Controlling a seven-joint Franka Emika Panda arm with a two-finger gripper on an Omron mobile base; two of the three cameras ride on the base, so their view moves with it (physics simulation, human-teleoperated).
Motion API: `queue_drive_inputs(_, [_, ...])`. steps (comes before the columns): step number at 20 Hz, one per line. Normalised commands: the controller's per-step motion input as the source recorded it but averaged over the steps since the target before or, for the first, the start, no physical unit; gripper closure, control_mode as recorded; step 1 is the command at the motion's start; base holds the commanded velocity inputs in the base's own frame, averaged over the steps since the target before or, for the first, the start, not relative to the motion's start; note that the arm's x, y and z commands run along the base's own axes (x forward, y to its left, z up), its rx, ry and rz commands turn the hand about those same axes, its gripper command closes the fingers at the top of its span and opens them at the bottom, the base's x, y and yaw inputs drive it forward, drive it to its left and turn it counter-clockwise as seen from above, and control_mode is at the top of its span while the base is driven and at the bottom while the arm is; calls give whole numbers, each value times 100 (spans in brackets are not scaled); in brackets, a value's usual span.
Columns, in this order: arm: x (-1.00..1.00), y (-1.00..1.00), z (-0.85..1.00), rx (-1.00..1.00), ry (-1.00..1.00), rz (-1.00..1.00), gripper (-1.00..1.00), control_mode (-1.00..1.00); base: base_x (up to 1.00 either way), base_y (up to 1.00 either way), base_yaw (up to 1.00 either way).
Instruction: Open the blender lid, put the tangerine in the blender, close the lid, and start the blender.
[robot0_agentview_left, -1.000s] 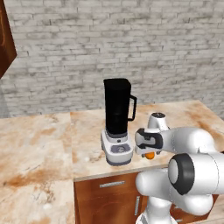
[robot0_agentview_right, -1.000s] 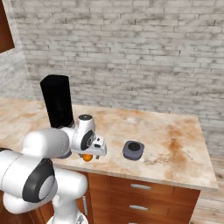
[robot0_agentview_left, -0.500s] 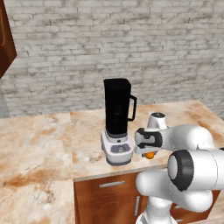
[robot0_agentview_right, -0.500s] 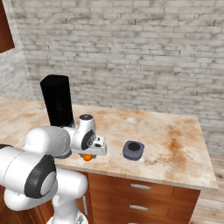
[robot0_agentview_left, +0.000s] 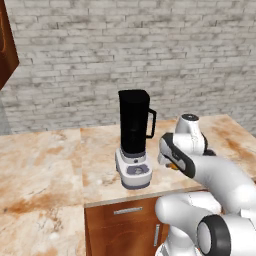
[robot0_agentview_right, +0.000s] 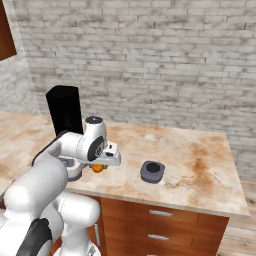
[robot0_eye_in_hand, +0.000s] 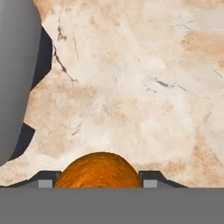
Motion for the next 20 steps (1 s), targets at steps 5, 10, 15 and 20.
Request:
queue_drive_inputs(5, [-19, 0, 100, 0, -10, 0, 100, -100, 0, 0, 0])
queue_drive_inputs(10, [-10, 4, 98, 0, -11, 0, 100, -100, 0, 0, 0])
queue_drive_inputs(15, [0, 9, 100, 0, -12, 0, 100, -100, 0, 0, 0])
queue_drive_inputs(20, [0, 12, 99, 0, -11, 0, 100, -100, 0, 0, 0])
